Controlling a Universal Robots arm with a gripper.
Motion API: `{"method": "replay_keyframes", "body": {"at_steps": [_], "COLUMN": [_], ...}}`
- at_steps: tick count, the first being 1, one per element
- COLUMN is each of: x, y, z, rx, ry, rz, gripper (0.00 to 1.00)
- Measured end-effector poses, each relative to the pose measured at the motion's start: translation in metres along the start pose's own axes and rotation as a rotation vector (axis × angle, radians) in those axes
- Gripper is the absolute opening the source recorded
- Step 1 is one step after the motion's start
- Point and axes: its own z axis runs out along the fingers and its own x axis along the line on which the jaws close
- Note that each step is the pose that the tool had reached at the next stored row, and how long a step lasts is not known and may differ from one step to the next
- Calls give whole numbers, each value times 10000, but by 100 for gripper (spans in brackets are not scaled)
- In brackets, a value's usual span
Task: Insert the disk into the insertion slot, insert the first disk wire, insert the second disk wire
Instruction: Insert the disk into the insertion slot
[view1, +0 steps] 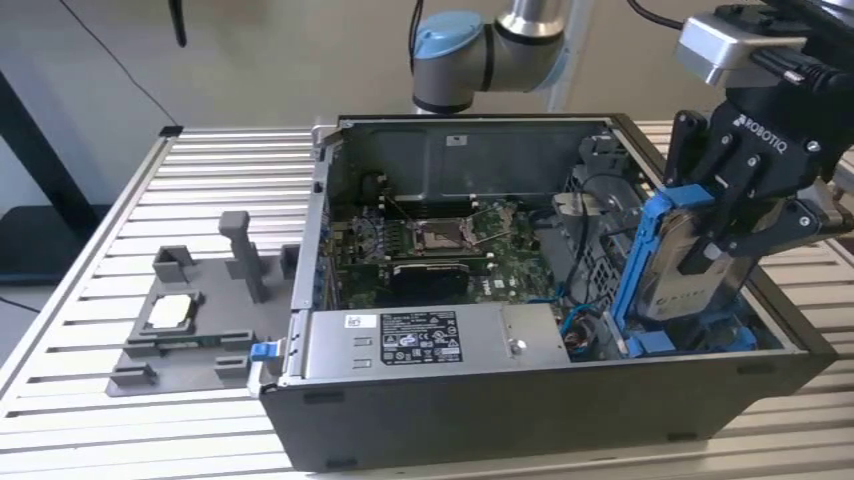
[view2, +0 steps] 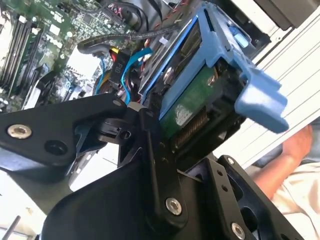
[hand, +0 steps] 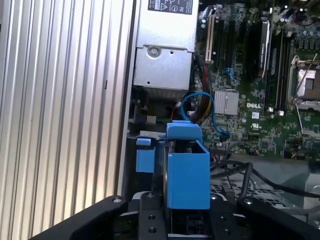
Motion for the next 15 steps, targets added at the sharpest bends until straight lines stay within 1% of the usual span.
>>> {"method": "replay_keyframes", "body": {"at_steps": [2, 4, 5, 6, 8, 9, 10, 13, 14, 15], "x": [0, 1, 1, 2, 4, 5, 6, 9, 13, 16], "y": [-1, -11, -17, -28, -63, -81, -90, -90, -93, -99], "z": [-69, -119, -141, -151, -162, -170, -171, -168, -166, -166], "rx": [-21, -50, -100, -170, -296, -347, -355, -356, -425, -610], "ry": [-4, -19, -20, -24, -38, -41, -44, -49, -50, -47], "rz": [-1, -2, -2, -1, -1, -1, -1, -10, -9, -7], "gripper": [33, 33, 33, 33, 33, 33, 33, 33, 33, 33]}}
